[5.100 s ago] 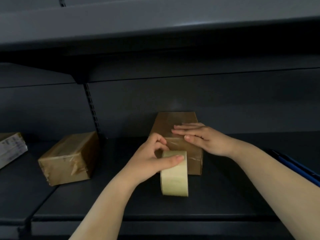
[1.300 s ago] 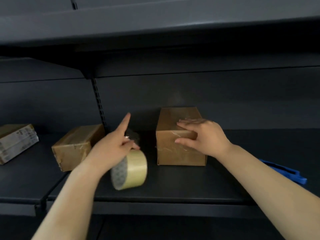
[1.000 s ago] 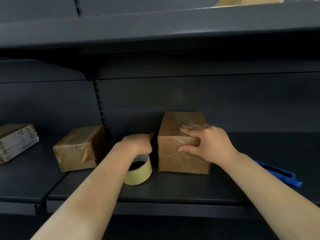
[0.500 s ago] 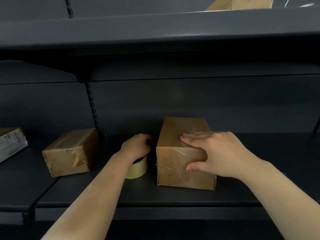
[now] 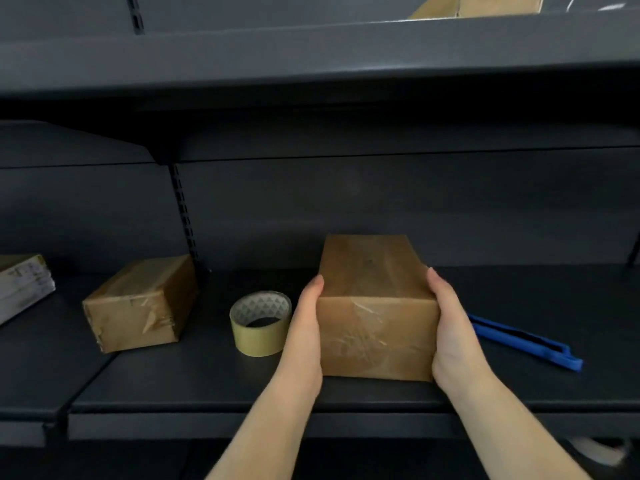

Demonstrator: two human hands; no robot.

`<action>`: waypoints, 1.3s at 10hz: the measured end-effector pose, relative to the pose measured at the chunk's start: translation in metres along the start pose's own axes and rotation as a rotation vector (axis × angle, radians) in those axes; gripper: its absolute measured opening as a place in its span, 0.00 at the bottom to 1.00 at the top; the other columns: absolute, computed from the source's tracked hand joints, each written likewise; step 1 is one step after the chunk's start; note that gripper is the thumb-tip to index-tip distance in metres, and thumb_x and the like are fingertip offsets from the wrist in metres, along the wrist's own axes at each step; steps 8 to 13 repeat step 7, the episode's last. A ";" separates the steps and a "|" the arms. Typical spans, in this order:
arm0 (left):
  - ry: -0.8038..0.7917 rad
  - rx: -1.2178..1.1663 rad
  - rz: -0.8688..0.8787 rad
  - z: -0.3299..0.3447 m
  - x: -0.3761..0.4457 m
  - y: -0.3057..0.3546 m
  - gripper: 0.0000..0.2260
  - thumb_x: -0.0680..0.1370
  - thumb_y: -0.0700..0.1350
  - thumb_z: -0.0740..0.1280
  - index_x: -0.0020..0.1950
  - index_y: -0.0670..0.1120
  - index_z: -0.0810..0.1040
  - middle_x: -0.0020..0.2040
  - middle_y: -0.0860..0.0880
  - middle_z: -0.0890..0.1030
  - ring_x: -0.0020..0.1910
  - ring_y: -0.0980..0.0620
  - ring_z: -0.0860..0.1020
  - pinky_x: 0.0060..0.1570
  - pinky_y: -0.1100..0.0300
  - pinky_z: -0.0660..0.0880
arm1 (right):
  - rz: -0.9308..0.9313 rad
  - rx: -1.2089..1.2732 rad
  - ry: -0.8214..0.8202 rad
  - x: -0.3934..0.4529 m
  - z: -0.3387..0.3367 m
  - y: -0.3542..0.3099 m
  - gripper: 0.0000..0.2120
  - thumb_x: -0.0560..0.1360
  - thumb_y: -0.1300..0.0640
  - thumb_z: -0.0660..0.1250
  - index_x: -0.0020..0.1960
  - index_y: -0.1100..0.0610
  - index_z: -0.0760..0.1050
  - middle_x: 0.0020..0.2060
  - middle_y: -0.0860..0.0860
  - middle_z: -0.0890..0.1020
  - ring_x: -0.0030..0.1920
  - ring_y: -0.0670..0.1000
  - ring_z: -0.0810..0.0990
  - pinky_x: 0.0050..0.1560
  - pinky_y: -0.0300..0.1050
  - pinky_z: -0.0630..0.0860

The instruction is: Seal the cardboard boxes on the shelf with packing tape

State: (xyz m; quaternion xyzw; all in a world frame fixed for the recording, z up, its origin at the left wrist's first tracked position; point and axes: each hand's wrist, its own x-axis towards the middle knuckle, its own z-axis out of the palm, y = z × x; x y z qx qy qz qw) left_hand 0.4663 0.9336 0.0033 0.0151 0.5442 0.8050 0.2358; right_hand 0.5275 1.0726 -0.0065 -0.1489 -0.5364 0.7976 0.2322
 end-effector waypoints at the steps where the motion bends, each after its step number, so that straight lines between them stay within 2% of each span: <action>1: 0.033 -0.022 0.021 0.000 -0.002 -0.003 0.17 0.70 0.62 0.66 0.47 0.51 0.82 0.41 0.47 0.86 0.47 0.45 0.81 0.55 0.48 0.75 | 0.038 0.004 0.006 0.003 -0.002 -0.001 0.17 0.74 0.43 0.61 0.63 0.41 0.73 0.54 0.50 0.81 0.52 0.54 0.80 0.49 0.52 0.76; 2: 0.068 -0.026 0.023 0.001 -0.008 -0.005 0.17 0.71 0.62 0.66 0.49 0.51 0.81 0.43 0.46 0.85 0.47 0.45 0.81 0.54 0.48 0.75 | 0.035 0.012 -0.008 -0.002 -0.002 -0.004 0.16 0.76 0.46 0.59 0.62 0.42 0.73 0.53 0.50 0.81 0.52 0.55 0.79 0.50 0.53 0.75; 3: 0.103 -0.034 0.025 0.002 -0.011 -0.006 0.17 0.71 0.62 0.66 0.48 0.50 0.81 0.43 0.46 0.84 0.47 0.45 0.81 0.55 0.48 0.74 | 0.053 0.017 0.012 -0.003 -0.003 -0.003 0.15 0.77 0.47 0.57 0.63 0.40 0.71 0.52 0.50 0.79 0.51 0.55 0.78 0.46 0.52 0.74; 4: 0.101 -0.044 0.046 0.002 -0.012 -0.004 0.17 0.70 0.63 0.66 0.47 0.51 0.81 0.45 0.46 0.84 0.49 0.44 0.80 0.58 0.46 0.73 | 0.071 -0.007 0.039 -0.003 0.000 -0.006 0.16 0.77 0.46 0.57 0.64 0.41 0.70 0.53 0.51 0.79 0.51 0.55 0.78 0.47 0.52 0.74; 5: 0.024 -0.036 0.057 0.002 -0.014 -0.003 0.16 0.71 0.63 0.64 0.45 0.52 0.82 0.44 0.46 0.85 0.49 0.44 0.80 0.56 0.46 0.74 | 0.062 -0.015 0.016 -0.006 0.002 -0.007 0.16 0.76 0.43 0.58 0.63 0.40 0.71 0.53 0.50 0.79 0.52 0.54 0.78 0.50 0.53 0.74; 6: 0.002 -0.041 0.214 -0.003 -0.017 0.002 0.15 0.76 0.59 0.59 0.40 0.58 0.84 0.45 0.52 0.86 0.49 0.52 0.82 0.50 0.52 0.74 | -0.076 -0.055 0.002 -0.015 -0.003 -0.009 0.25 0.70 0.36 0.62 0.65 0.41 0.70 0.59 0.47 0.78 0.59 0.50 0.77 0.63 0.56 0.70; 7: 0.068 0.051 0.559 -0.020 -0.022 0.018 0.10 0.77 0.51 0.60 0.54 0.57 0.79 0.58 0.54 0.80 0.60 0.53 0.76 0.61 0.50 0.70 | -0.431 -0.167 0.148 -0.027 -0.017 -0.020 0.23 0.68 0.38 0.62 0.60 0.45 0.75 0.59 0.43 0.78 0.62 0.44 0.74 0.68 0.53 0.66; 13: 0.068 0.051 0.559 -0.020 -0.022 0.018 0.10 0.77 0.51 0.60 0.54 0.57 0.79 0.58 0.54 0.80 0.60 0.53 0.76 0.61 0.50 0.70 | -0.431 -0.167 0.148 -0.027 -0.017 -0.020 0.23 0.68 0.38 0.62 0.60 0.45 0.75 0.59 0.43 0.78 0.62 0.44 0.74 0.68 0.53 0.66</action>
